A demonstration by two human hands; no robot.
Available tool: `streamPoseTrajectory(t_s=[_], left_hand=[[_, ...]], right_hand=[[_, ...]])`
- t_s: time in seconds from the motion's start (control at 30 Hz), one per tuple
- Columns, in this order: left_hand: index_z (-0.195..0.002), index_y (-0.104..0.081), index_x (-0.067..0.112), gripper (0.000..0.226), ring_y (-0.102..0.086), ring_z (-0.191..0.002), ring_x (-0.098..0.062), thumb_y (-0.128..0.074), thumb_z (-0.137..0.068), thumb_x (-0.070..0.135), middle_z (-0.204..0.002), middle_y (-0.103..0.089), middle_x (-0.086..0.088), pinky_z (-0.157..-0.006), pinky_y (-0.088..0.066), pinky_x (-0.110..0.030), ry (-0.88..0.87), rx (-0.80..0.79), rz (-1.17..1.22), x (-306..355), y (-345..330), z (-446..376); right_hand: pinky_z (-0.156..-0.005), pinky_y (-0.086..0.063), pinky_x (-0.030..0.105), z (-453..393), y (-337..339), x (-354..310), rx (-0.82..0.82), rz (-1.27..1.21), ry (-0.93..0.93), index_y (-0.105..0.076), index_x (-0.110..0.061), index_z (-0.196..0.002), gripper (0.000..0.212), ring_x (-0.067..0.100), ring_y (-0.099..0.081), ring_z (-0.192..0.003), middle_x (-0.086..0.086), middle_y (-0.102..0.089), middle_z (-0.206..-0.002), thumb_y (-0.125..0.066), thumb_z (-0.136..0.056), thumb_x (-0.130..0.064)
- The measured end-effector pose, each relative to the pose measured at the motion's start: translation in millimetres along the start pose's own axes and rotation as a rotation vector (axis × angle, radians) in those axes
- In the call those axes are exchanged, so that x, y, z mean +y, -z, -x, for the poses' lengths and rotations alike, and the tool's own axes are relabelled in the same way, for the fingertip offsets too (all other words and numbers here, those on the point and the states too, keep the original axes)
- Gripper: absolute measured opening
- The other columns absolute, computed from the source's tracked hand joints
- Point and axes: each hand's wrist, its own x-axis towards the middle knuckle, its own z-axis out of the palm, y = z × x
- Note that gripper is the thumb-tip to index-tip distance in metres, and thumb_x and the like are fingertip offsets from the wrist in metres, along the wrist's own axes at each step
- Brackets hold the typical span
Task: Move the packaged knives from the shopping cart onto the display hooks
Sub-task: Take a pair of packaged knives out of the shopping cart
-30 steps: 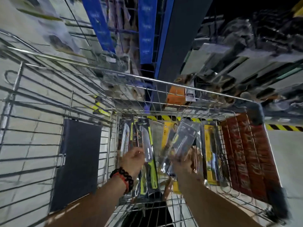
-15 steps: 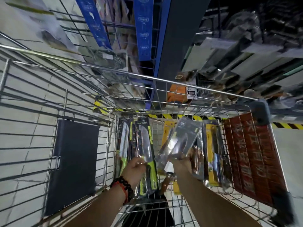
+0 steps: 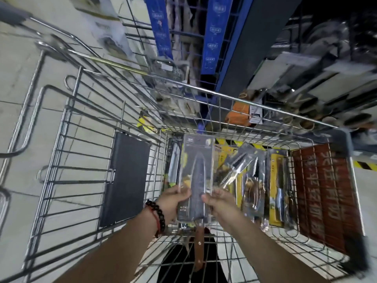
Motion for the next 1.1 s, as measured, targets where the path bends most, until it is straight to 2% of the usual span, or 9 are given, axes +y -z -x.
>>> streamPoseTrajectory(t_s=[0.1,0.23,0.33,0.47,0.53,0.63,0.73,0.9,1.1], left_hand=[[-0.12,-0.06,0.013,0.05,-0.064,-0.112,-0.029,-0.078,-0.075,0.025,-0.123,-0.066,-0.012,-0.101,-0.045,-0.053,0.034,-0.028,0.073,-7.9,21.0,2.8],[-0.141,-0.043,0.02,0.104,-0.056,-0.122,-0.032,-0.096,-0.052,0.028,-0.136,-0.057,-0.011,-0.1,-0.044,-0.059,0.027,0.073,0.144,-23.2,41.2,-6.9],[-0.134,-0.052,0.018,0.091,-0.054,-0.123,-0.034,-0.091,-0.053,0.029,-0.137,-0.056,-0.013,-0.101,-0.043,-0.057,-0.041,0.203,0.192,-24.9,46.3,-8.7],[-0.117,-0.051,0.008,0.043,-0.058,-0.093,-0.015,-0.074,-0.083,0.023,-0.114,-0.062,-0.006,-0.072,-0.046,-0.027,-0.083,0.344,0.202,-15.1,49.3,-5.8],[-0.124,-0.053,0.008,0.046,-0.058,-0.104,-0.019,-0.071,-0.083,0.021,-0.121,-0.062,-0.005,-0.081,-0.047,-0.032,-0.105,0.363,0.141,-11.9,59.6,-13.6],[-0.127,-0.057,0.014,0.038,-0.055,-0.119,-0.028,-0.065,-0.09,0.015,-0.129,-0.059,-0.003,-0.08,-0.052,-0.036,-0.198,0.418,0.044,-5.9,63.9,-14.4],[-0.09,-0.064,0.021,0.017,-0.055,-0.113,-0.025,-0.059,-0.092,0.004,-0.114,-0.061,-0.002,-0.065,-0.048,-0.028,-0.276,0.442,-0.014,-4.4,60.3,-8.0],[-0.089,-0.06,0.003,0.005,-0.05,-0.074,-0.007,-0.058,-0.092,0.0,-0.078,-0.056,0.002,-0.061,-0.045,-0.019,-0.438,0.548,-0.145,-12.8,59.9,-2.0],[-0.083,-0.06,0.023,0.025,-0.052,-0.075,-0.003,-0.056,-0.093,0.0,-0.079,-0.058,0.007,-0.075,-0.044,-0.021,-0.475,0.56,-0.145,-15.9,66.9,-5.6]], right_hand=[[-0.1,-0.046,0.05,1.2,-15.3,-1.1,-0.039,0.062,-0.008,-0.069,-0.005,-0.092,0.025,0.03,-0.067,-0.103,0.014,-0.073,-0.102,-0.078,-0.072,-0.016],[-0.082,-0.052,0.03,-5.9,-32.1,3.3,-0.042,0.132,-0.01,-0.068,-0.02,-0.088,0.008,0.015,-0.066,-0.096,-0.002,-0.073,-0.094,-0.071,-0.085,-0.014],[-0.095,-0.052,0.05,-18.8,-32.1,10.0,0.058,0.184,-0.044,-0.071,-0.016,-0.094,0.009,0.023,-0.066,-0.094,0.007,-0.072,-0.098,-0.069,-0.088,-0.022],[-0.072,-0.054,0.036,-33.0,-9.7,21.9,0.221,0.168,-0.161,-0.067,-0.005,-0.108,0.019,0.02,-0.061,-0.071,0.009,-0.068,-0.087,-0.063,-0.092,-0.015],[-0.074,-0.053,0.031,-40.9,7.3,33.5,0.242,0.451,-0.098,-0.066,-0.009,-0.114,0.022,0.02,-0.06,-0.072,0.011,-0.069,-0.103,-0.059,-0.093,-0.011],[-0.085,-0.05,0.03,-53.5,20.2,43.6,0.023,1.135,0.037,-0.047,-0.028,-0.139,0.048,0.024,-0.06,-0.104,0.007,-0.048,-0.144,-0.054,-0.092,-0.018],[-0.119,-0.022,0.041,-69.7,6.7,44.8,-0.103,1.456,0.213,-0.028,-0.036,-0.148,0.067,0.027,-0.015,-0.147,-0.001,-0.013,-0.162,-0.056,-0.088,-0.023],[-0.118,-0.001,0.049,-102.0,-52.4,46.7,-0.372,1.9,0.491,-0.019,-0.029,-0.152,0.075,0.026,0.006,-0.149,0.001,0.005,-0.163,-0.056,-0.086,-0.027],[-0.113,0.008,0.062,-119.3,-60.4,55.1,-0.406,2.253,0.473,-0.024,-0.035,-0.149,0.072,0.026,0.002,-0.149,-0.001,0.001,-0.163,-0.057,-0.086,-0.04]])
